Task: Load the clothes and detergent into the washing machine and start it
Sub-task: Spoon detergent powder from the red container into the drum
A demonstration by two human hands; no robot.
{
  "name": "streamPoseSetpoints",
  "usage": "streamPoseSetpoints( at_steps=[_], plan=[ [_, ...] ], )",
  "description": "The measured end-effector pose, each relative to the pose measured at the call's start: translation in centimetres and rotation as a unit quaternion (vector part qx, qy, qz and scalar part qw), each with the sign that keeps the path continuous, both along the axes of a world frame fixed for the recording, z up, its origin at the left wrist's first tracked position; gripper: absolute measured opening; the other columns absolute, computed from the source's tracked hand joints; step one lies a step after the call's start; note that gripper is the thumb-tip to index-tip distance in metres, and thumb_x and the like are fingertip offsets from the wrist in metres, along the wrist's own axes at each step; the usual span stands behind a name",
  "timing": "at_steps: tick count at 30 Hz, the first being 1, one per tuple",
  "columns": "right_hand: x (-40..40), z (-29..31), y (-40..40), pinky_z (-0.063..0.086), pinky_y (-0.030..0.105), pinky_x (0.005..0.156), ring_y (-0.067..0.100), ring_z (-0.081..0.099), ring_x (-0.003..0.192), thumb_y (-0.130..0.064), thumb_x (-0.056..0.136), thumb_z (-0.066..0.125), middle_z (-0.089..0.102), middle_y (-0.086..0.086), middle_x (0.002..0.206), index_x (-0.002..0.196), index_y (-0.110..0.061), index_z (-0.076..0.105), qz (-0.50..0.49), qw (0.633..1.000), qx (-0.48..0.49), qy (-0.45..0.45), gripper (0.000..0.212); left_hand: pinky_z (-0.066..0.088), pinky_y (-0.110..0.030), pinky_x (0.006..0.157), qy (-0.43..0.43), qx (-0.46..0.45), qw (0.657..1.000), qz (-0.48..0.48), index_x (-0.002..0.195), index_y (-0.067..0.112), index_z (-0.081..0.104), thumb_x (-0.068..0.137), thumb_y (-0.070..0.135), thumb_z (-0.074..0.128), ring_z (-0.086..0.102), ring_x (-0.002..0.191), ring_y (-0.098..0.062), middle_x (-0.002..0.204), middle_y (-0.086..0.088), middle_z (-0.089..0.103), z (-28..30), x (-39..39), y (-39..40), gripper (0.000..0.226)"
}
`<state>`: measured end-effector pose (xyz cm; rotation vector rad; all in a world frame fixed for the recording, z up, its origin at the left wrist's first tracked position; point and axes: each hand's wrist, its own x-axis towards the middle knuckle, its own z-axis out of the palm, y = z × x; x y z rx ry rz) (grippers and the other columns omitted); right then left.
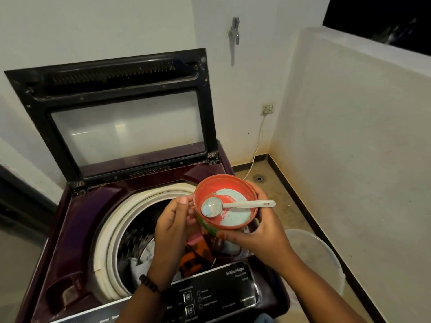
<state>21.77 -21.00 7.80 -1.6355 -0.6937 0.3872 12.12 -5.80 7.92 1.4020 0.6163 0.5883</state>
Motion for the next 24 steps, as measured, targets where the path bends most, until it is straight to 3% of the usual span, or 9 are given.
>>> streamPoseSetpoints(
  at_steps=[3,5,8,10,13,17,24],
  plan=[
    [0.8,0.9,-2.1,0.045,0.007,0.088,-0.012,0.05,0.117,-0.031,0.057,0.089,0.052,-0.04,0.118,0.129,-0.04,0.038,-0.015,1.0,0.006,-0.005,0.088,0.057,-0.05,0.079,-0.01,-0.019,1.0,-0.007,0.108,0.006,0.065,0.092,0.036,0.046,0.067,0.091,-0.037,0.098,-0.025,0.069,0.8,1.6,-2.1,0.039],
    [1.7,1.2,-3.3,0.045,0.008,0.09,-0.011,0.049,0.118,-0.034,0.057,0.089,0.051,-0.04,0.12,0.128,-0.045,0.037,-0.031,0.999,0.004,-0.012,0.088,0.057,-0.048,0.081,-0.011,-0.024,1.0,-0.01,0.111,0.006,0.065,0.096,0.03,0.046,0.068,0.096,-0.036,0.1,-0.019,0.072,1.0,2.7,-3.1,0.034],
    [3.6,1.4,-5.8,0.046,0.016,0.096,-0.008,0.049,0.121,-0.041,0.057,0.09,0.051,-0.036,0.124,0.133,-0.044,0.036,-0.056,0.998,0.005,-0.021,0.093,0.053,-0.057,0.089,-0.008,0.007,0.999,-0.046,0.107,0.018,0.068,0.096,0.037,0.046,0.067,0.101,-0.035,0.104,-0.013,0.072,1.0,5.1,-4.9,0.031],
    [4.7,1.5,-7.3,0.048,0.023,0.099,-0.004,0.049,0.123,-0.046,0.055,0.09,0.052,-0.03,0.128,0.138,-0.039,0.035,-0.073,0.997,0.005,-0.031,0.099,0.053,-0.052,0.089,-0.016,0.015,0.998,-0.061,0.107,0.018,0.068,0.092,0.04,0.047,0.068,0.102,-0.031,0.104,-0.009,0.073,1.3,6.4,-6.2,0.034],
    [6.0,1.9,-9.9,0.048,0.022,0.098,-0.006,0.047,0.123,-0.054,0.053,0.087,0.049,-0.035,0.126,0.135,-0.044,0.035,-0.102,0.994,0.003,-0.039,0.098,0.056,-0.031,0.08,-0.03,0.041,0.995,-0.091,0.11,0.014,0.066,0.091,0.037,0.045,0.068,0.102,-0.025,0.103,-0.006,0.073,1.9,8.3,-8.6,0.036],
    [7.8,2.1,-13.4,0.05,0.026,0.099,-0.004,0.048,0.123,-0.05,0.053,0.088,0.05,-0.032,0.127,0.138,-0.041,0.035,-0.14,0.99,0.002,-0.034,0.1,0.052,-0.038,0.087,-0.032,0.067,0.989,-0.13,0.106,0.021,0.067,0.091,0.039,0.045,0.067,0.102,-0.019,0.105,-0.001,0.073,2.9,11.1,-11.8,0.032],
    [10.0,2.5,-20.2,0.051,0.024,0.097,-0.003,0.048,0.123,-0.052,0.052,0.087,0.05,-0.029,0.129,0.134,-0.046,0.035,-0.215,0.976,0.004,-0.028,0.097,0.052,-0.032,0.083,-0.032,0.093,0.974,-0.206,0.108,0.02,0.066,0.09,0.04,0.045,0.066,0.1,-0.015,0.104,0.003,0.072,3.7,16.2,-17.5,0.034]
  ],
)
